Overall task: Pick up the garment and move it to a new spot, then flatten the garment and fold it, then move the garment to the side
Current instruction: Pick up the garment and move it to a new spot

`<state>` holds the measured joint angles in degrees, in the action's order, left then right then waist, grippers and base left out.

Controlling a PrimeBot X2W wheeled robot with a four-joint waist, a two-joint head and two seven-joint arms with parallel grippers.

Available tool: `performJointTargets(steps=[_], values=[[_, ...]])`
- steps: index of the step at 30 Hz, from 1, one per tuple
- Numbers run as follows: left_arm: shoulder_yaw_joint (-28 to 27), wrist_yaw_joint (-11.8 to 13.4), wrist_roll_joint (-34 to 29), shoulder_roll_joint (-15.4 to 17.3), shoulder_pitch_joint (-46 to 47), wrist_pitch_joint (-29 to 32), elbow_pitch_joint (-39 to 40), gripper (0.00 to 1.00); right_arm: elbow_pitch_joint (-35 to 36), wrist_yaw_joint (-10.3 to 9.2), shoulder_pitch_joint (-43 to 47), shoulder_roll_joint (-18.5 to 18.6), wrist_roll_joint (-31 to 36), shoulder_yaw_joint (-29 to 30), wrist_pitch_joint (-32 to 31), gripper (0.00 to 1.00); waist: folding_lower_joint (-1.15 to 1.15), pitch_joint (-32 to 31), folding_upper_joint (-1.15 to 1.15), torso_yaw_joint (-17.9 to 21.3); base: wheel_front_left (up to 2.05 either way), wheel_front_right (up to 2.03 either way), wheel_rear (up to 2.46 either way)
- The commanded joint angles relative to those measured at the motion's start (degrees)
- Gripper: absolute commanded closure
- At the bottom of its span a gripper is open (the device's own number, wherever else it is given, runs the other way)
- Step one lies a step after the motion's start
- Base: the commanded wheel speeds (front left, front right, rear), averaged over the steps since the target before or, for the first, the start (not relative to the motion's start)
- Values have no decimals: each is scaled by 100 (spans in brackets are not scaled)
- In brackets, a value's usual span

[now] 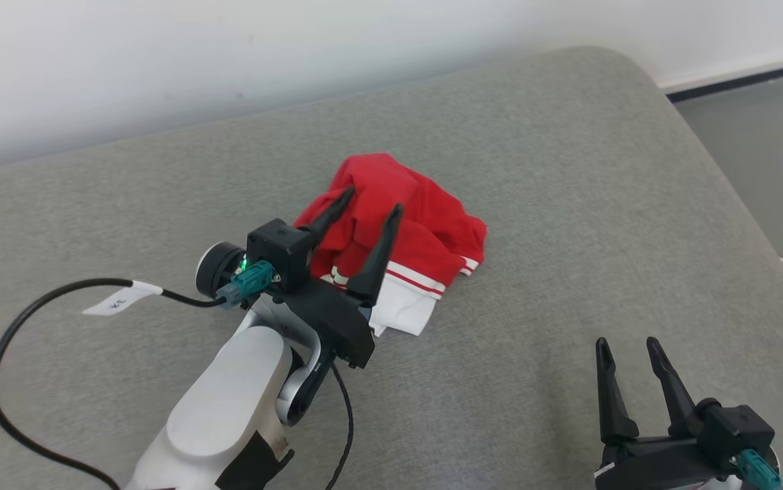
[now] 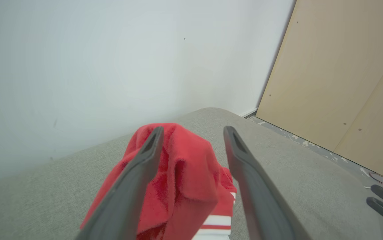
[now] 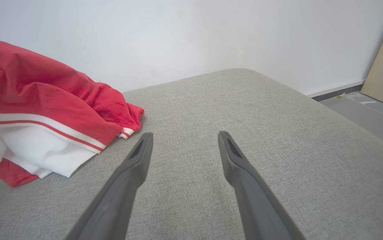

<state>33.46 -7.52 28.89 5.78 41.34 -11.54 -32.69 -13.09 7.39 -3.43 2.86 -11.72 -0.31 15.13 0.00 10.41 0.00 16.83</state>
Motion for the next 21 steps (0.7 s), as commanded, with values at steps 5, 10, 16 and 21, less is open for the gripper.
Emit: performJointTargets(steps=[5, 10, 16, 21], values=[[-20, 40, 89, 26, 91, -116, 223, 0, 41, 19, 118, 3, 101, 6, -2, 0, 0, -178, 0, -342, 0, 0, 0], [-171, 165, 104, 208, -49, -190, 455, 0, 59, 19, 110, 2, 162, 48, -1, 0, 0, -247, 0, -572, 0, 0, 0], [-399, 444, -52, 657, -351, -289, 616, 0, 106, 19, 122, 3, 223, 89, -2, 0, 0, -258, 0, -779, 0, 0, 0], [-738, 669, -115, 1049, -779, -359, 749, 0, 115, 19, 167, 2, 257, 126, -2, 0, 0, -279, 0, -920, 0, 0, 0]])
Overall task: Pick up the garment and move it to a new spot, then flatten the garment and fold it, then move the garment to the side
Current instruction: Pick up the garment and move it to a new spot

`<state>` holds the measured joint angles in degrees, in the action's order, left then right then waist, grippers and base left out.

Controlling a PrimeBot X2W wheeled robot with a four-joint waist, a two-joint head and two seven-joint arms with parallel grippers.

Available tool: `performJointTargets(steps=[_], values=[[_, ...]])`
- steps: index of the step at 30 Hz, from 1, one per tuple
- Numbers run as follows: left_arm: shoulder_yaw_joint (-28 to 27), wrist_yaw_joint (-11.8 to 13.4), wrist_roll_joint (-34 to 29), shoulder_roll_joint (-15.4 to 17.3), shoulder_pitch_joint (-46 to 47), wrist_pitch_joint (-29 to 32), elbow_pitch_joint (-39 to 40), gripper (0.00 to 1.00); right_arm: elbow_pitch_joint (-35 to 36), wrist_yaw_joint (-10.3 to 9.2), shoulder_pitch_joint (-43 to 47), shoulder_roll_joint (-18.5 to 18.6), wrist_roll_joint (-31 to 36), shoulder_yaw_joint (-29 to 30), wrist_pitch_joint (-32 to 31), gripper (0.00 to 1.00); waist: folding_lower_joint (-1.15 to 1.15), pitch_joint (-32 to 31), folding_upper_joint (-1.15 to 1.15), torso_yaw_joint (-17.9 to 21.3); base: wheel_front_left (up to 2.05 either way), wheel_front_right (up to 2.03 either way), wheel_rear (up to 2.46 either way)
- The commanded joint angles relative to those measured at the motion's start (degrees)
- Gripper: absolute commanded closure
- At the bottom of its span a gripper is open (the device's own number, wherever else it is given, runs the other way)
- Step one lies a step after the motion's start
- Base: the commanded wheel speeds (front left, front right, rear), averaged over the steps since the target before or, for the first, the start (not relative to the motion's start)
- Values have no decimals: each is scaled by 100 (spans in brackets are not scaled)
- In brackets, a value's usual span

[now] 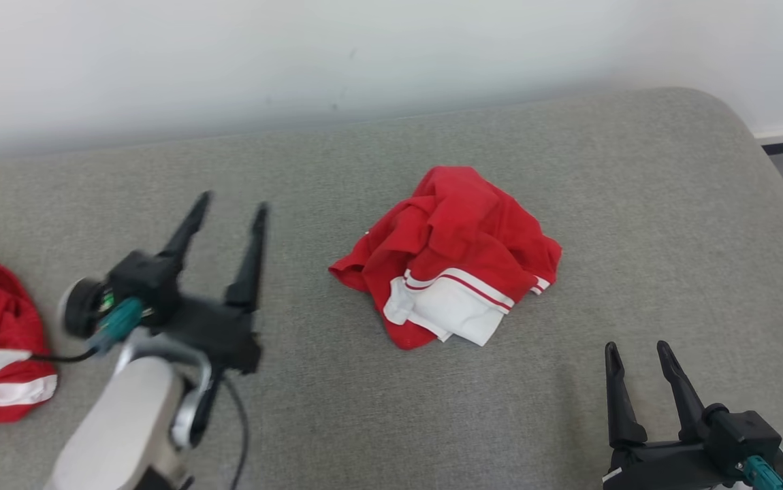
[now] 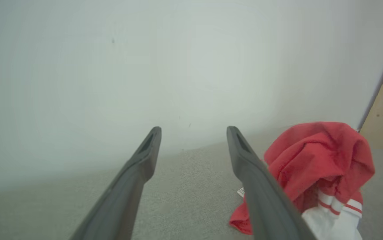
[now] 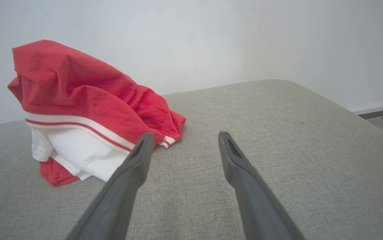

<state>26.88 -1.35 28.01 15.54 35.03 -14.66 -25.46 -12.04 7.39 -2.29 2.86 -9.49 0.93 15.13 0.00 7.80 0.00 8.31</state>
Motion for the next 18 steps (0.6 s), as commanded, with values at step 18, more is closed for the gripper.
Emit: performJointTargets(steps=[18], values=[[-1400, 266, -722, 393, -2422, -61, 1235, 0, -21, 20, 262, 3, 178, 25, -2, 0, 0, -354, 0, -377, 0, 0, 0]])
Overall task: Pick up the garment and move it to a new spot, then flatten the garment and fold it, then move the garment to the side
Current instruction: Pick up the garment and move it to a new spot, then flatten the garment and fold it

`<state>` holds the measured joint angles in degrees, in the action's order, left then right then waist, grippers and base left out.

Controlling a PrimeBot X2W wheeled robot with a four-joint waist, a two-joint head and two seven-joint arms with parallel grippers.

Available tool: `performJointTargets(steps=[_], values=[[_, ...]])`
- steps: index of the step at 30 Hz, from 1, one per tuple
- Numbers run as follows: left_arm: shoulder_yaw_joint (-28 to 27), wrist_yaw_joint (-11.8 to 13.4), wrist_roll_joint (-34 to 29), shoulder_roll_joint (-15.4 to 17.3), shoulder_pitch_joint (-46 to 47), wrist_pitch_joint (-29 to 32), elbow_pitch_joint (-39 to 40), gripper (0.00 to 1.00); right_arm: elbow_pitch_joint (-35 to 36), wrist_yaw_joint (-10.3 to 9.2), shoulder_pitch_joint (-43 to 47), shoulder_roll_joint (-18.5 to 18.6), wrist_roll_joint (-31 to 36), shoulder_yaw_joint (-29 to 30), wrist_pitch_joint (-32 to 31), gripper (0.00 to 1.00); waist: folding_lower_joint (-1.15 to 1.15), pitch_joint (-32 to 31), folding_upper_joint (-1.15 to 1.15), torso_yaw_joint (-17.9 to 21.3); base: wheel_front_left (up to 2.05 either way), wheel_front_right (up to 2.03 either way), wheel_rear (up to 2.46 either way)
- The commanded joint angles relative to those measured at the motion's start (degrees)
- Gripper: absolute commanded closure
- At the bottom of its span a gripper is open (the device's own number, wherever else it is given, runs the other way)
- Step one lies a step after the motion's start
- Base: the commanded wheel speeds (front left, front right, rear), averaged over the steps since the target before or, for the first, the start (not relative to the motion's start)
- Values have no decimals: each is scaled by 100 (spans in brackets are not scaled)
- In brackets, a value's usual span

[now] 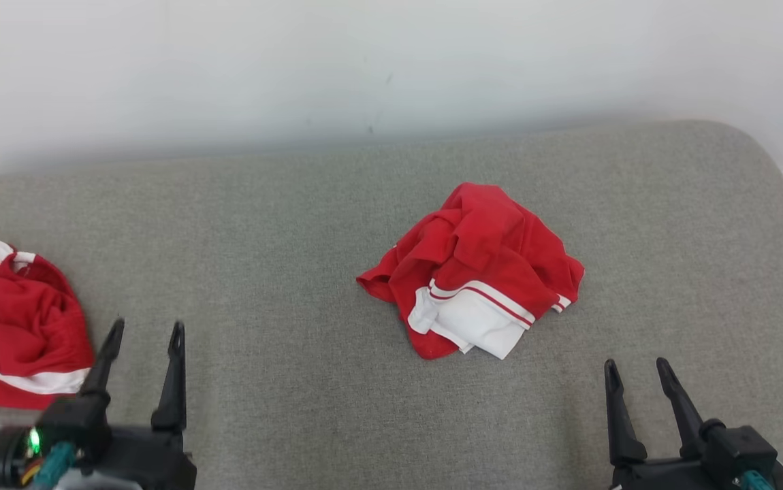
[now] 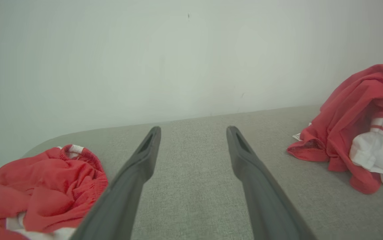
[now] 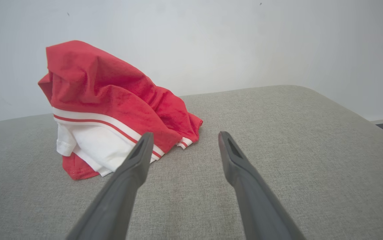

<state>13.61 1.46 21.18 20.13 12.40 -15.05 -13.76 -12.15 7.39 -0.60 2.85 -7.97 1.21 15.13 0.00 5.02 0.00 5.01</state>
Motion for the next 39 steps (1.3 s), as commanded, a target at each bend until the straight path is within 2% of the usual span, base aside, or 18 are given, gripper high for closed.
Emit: performJointTargets(steps=[1, 5, 10, 15, 27, 39], values=[[-134, -52, -87, -110, -270, -23, 124, 0, -12, 20, 95, 3, 36, -12, -2, 0, 0, -105, 0, -57, 0, 0, 0], [-363, -208, -189, -249, -562, -23, 282, 0, -16, 20, 135, 5, 49, -40, -2, 0, 0, -174, 0, -83, 0, 0, 0], [-779, -504, -420, -574, -1009, -24, 614, 0, -9, 20, 220, 4, 46, -76, -2, 0, 0, -276, 0, -112, 0, 0, 0], [-1144, -688, -694, -862, -1344, -24, 745, 0, 9, 20, 263, 4, 53, -78, -2, 0, 0, -319, 0, -143, 0, 0, 0], [-1748, -852, -1158, -1395, -1816, -24, 1037, 0, 75, 20, 354, 3, 63, -62, -2, 0, 0, -395, 0, -212, 0, 0, 0], [-1824, -893, -1418, -1654, -2020, -24, 1031, 0, 108, 20, 468, 5, 152, 105, -2, 0, 0, -425, 0, -286, 0, 0, 0]])
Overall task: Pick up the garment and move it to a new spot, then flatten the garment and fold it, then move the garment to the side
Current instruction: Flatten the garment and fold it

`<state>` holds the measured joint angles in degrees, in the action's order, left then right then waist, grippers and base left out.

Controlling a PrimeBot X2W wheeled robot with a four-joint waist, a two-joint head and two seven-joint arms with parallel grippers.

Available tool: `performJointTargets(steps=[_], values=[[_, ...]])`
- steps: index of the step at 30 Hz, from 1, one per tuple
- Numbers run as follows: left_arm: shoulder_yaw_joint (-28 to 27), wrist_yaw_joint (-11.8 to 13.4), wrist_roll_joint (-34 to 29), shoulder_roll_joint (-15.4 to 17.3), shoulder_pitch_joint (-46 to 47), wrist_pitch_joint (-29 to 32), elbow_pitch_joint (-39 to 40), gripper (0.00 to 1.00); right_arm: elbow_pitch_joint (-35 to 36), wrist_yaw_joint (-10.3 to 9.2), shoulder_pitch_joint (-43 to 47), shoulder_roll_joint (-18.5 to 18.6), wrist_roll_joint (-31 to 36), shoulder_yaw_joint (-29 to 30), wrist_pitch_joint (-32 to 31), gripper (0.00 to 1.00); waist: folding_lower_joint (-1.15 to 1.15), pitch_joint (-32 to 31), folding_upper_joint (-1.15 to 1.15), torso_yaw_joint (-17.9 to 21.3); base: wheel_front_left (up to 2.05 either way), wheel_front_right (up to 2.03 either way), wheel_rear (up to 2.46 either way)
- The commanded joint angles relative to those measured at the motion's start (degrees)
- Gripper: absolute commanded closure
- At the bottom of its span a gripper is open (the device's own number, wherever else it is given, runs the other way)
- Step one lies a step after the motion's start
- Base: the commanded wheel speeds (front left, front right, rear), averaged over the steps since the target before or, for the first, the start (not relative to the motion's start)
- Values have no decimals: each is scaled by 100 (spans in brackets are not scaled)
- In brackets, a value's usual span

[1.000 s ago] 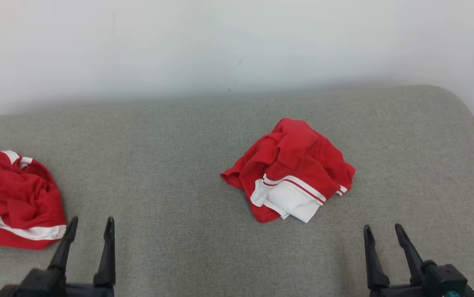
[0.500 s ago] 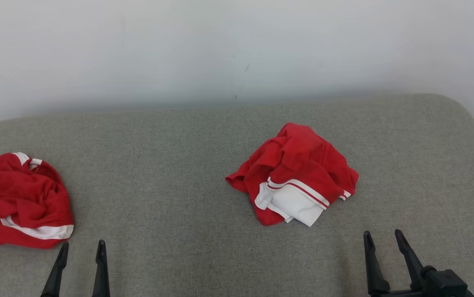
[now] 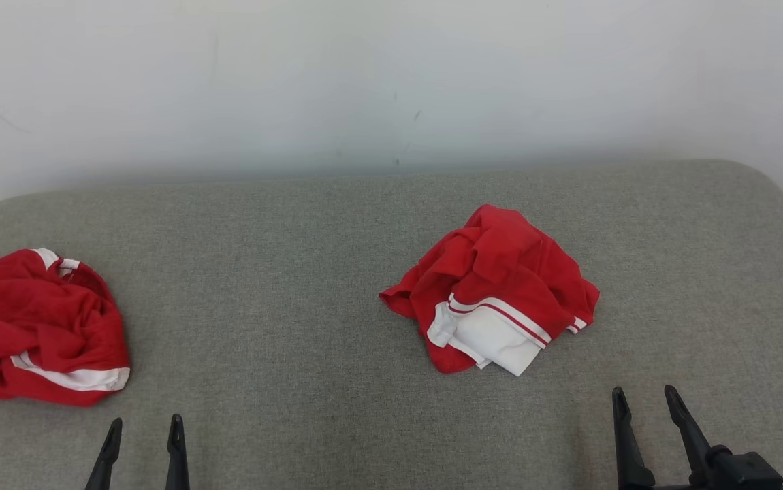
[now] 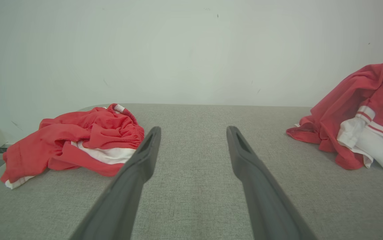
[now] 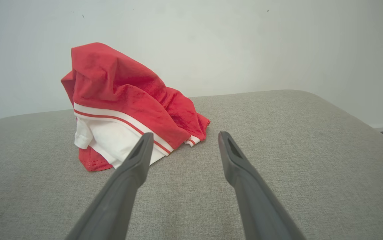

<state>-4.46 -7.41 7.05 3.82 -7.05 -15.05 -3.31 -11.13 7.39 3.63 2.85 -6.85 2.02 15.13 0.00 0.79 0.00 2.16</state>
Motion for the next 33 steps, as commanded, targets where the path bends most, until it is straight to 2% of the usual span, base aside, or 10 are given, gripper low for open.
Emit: performJointTargets(steps=[1, 33], values=[[-14, -7, -14, -34, -79, -24, -13, 0, 1, 20, 47, 5, 40, 29, -2, 0, 0, -2, 0, -3, 0, 0, 0], [-28, -3, -100, -94, -118, -24, 83, 0, -34, 20, 73, 4, 31, 2, -2, 0, 0, 49, 0, -13, 0, 0, 0]])
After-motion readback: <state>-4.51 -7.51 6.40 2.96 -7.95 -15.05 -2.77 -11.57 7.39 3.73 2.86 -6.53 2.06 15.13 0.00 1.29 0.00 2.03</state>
